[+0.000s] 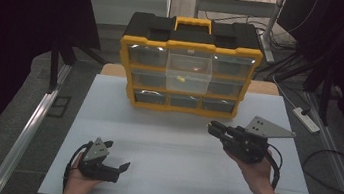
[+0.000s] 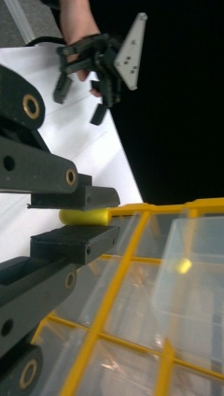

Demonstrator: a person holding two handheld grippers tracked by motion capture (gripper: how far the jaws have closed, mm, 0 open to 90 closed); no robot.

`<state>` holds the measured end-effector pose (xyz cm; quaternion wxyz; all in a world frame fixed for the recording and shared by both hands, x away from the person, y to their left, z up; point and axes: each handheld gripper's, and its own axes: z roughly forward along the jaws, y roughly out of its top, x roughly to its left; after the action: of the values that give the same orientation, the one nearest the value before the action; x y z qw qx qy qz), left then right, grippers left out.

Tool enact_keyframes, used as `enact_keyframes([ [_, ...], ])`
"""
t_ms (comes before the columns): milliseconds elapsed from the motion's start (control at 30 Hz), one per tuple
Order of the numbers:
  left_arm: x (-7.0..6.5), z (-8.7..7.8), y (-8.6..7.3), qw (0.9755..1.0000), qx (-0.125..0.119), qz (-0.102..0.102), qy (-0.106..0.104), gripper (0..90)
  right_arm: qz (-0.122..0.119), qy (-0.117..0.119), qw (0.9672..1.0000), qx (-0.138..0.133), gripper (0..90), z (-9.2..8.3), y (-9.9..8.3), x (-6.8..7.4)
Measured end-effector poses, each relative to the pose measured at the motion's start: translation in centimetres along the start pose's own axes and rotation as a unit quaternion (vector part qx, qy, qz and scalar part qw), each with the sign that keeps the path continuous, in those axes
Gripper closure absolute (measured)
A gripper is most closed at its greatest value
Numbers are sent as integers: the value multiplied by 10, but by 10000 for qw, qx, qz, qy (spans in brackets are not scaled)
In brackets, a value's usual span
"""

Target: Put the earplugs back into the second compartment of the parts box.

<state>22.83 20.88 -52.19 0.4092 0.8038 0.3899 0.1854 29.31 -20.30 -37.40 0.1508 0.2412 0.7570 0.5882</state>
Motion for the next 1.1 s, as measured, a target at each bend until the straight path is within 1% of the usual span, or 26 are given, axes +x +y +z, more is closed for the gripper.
enact_keyframes([
  [167, 0, 0, 0, 10000, 1, -1, 0, 46, -18, -55, 9999, -130, 791, 2, 19, -6],
  [233, 0, 0, 0, 10000, 1, -2, -1, 46, -34, -96, 9997, -211, 791, 3, 31, -9],
  [267, 0, 0, 0, 10000, 0, -1, 2, 46, -29, -98, 9997, -235, 791, 3, 33, -10],
  [333, 0, 0, 0, 10000, -2, 2, -1, 46, -28, -110, 9994, -322, 791, 5, 45, -13],
  [433, 0, 0, 0, 10000, -14, -1, -2, 46, -49, -136, 9992, -373, 791, 8, 58, -15],
  [533, 0, 0, 0, 10000, -18, -3, -6, 46, -77, -190, 9991, -367, 791, 14, 71, -19],
  [633, 0, 0, 0, 10000, -21, -5, -8, 46, -77, -244, 9991, -338, 790, 21, 79, -23],
  [867, 0, 0, 0, 10000, -22, -6, -14, 47, -48, -348, 9987, -369, 789, 40, 101, -33],
  [900, 0, 0, 0, 10000, -22, -6, -16, 46, -63, -395, 9986, -341, 788, 47, 107, -36],
  [967, 1, 0, 0, 10000, -21, -3, -19, 47, -53, -401, 9986, -327, 788, 48, 108, -37],
  [1100, 1, 0, 0, 10000, -24, -6, -21, 46, -62, -530, 9984, -204, 786, 63, 115, -44],
])
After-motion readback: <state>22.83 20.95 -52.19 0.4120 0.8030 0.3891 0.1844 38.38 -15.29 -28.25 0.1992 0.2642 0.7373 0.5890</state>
